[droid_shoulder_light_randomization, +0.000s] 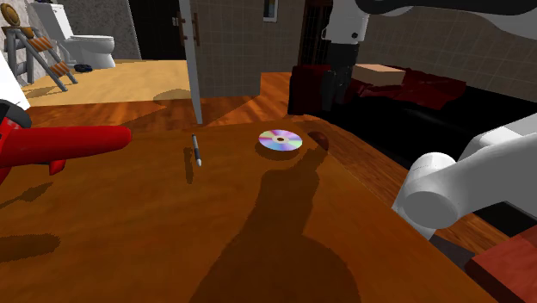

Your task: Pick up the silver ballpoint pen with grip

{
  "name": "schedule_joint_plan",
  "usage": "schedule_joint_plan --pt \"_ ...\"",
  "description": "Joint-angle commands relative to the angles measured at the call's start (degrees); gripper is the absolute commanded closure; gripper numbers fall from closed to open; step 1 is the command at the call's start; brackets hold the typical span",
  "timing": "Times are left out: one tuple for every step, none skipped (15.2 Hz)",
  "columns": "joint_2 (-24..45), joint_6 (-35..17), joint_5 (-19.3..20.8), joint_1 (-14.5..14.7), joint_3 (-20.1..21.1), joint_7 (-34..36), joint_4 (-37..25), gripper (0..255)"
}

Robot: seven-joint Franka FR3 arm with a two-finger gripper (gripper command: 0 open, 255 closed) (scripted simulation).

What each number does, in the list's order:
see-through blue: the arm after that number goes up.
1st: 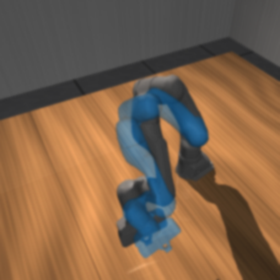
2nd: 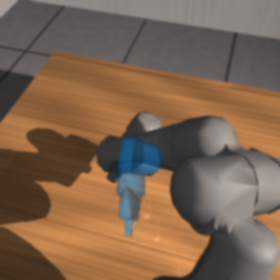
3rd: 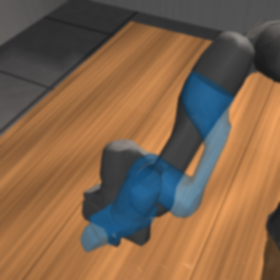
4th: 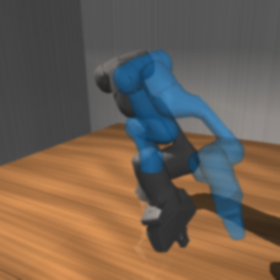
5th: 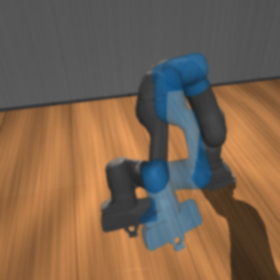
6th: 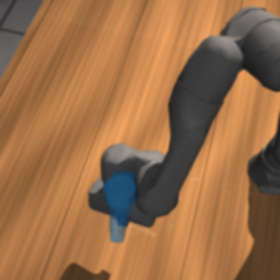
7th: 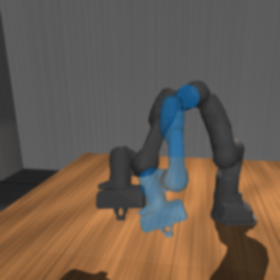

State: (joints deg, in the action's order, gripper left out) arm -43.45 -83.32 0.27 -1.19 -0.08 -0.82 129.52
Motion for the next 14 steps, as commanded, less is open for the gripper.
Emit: schedule_joint_plan --pt "0.00 0.00 0.00 0.00 0.00 0.00 0.00 0" --pt "0.32 -0.13 -0.97 0.10 1.50 2.31 -0.23 0" --pt "0.74 -0.29 -1.93 0.17 3.00 4.60 -0.56 0" --pt "1.26 -0.48 -2.85 0.23 4.50 6.90 -0.96 0" --pt "1.88 -0.69 -3.73 0.29 5.99 9.19 -1.46 0" --pt "2.59 -0.93 -4.58 0.31 7.47 11.48 -2.04 0" --pt "3.41 -1.18 -5.38 0.32 8.95 13.77 -2.72 0" --pt "4.31 -1.45 -6.13 0.30 10.42 16.05 -3.47 0" --pt "5.31 -1.74 -6.81 0.26 11.89 18.34 -4.32 0" --pt "6.39 -2.03 -7.44 0.18 13.36 20.62 -5.25 0" --pt "7.57 -2.33 -8.00 0.06 14.84 22.91 -6.27 0" --pt "8.83 -2.64 -8.47 -0.06 16.29 25.22 -7.38 0" --pt "10.19 -2.94 -8.85 -0.19 17.73 27.55 -8.57 0" --pt "11.63 -3.24 -9.16 -0.37 19.20 29.87 -9.85 0"
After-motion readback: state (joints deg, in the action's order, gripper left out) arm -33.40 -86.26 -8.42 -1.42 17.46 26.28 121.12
